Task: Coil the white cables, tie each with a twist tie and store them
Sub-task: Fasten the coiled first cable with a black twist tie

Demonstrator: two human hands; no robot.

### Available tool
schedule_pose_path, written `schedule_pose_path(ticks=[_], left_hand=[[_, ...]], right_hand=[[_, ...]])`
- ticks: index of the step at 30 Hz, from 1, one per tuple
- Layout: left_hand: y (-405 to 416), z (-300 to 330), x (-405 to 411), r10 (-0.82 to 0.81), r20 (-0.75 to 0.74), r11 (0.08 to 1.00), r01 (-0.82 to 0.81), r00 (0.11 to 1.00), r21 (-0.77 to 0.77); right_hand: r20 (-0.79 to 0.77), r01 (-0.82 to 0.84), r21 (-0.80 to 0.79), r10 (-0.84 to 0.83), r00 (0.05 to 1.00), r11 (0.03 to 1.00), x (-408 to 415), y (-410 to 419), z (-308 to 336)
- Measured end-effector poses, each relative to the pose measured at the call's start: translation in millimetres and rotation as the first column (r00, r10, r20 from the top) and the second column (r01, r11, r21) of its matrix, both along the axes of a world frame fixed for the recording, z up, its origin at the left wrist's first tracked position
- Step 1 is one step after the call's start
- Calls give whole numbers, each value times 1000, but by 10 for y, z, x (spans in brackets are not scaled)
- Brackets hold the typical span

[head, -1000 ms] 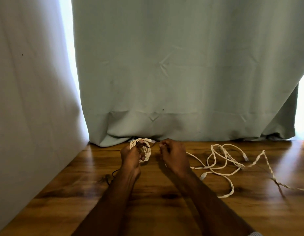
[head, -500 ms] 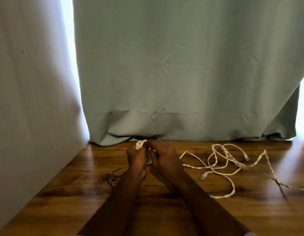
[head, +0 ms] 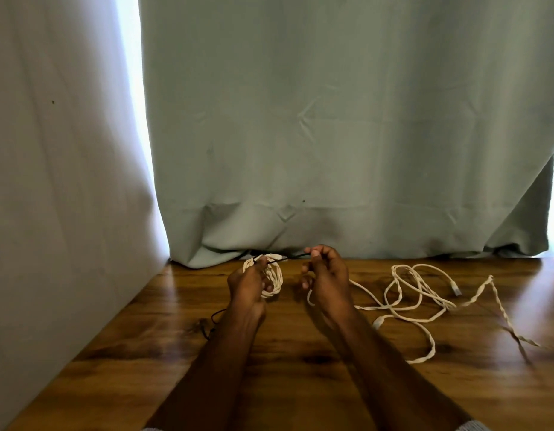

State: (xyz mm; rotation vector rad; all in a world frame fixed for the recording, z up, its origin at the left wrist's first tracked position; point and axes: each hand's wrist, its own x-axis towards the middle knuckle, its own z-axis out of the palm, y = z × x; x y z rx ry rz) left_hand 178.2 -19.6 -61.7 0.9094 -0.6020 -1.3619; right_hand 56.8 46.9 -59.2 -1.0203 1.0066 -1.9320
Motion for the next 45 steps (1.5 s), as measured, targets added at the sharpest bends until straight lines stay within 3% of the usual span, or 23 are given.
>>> schedule_pose_path(ticks=[4, 8, 9, 11, 13, 14, 17, 21, 23, 31, 34, 37, 43, 45], left_hand=[[-85, 5, 113, 6, -50, 1000, -5, 999, 11], [-102, -20, 138, 17, -46, 1000, -16, 999, 8], [-107, -34, 136, 24, -38, 1000, -24, 999, 2], [-119, -67, 108, 43, 19, 999, -43, 999, -23], [-109, -88, 50, 45, 111, 997, -37, 993, -70], [-91, -88, 12, 30, 150, 994, -15, 988, -104], [-25, -87, -94, -54, 231, 979, 97, 971, -179], [-2, -113, -106, -120, 237, 966, 169, 964, -197], [14, -91, -95, -136, 218, 963, 180, 966, -199], [61, -30, -65, -201, 145, 920, 238, 969, -313], [80, 26, -23, -252, -22, 939, 239, 967, -246], [58, 55, -3, -176, -142, 974, 152, 974, -167], [30, 81, -45, -82, 3, 985, 81, 997, -155], [64, 106, -61, -66, 97, 976, 84, 993, -200]], right_hand=[[274, -1, -64, 18, 962, 998, -66, 29, 60], [378, 32, -57, -8, 926, 998, -184, -6, 81], [292, 66, -39, -51, 955, 997, -198, -8, 80], [-83, 178, -7, -178, 981, 984, -180, 12, 58], [-452, 244, -72, -250, 857, 967, -108, 5, 22], [-563, 243, -110, -262, 784, 964, -65, -14, 7], [-718, 225, -146, -260, 646, 963, 25, -83, -54], [-833, 322, -151, -296, 467, 935, 27, -171, -105], [-857, 329, -137, -279, 434, 934, 8, -182, -99], [-772, 308, -85, -258, 581, 948, 73, -86, 17], [-790, 342, -25, -229, 569, 939, 89, -34, 5], [-828, 383, 20, -200, 524, 923, 113, -2, 5], [-939, 451, 32, -128, 319, 892, 205, 77, 36], [-945, 443, 14, -132, 298, 896, 219, 97, 54]])
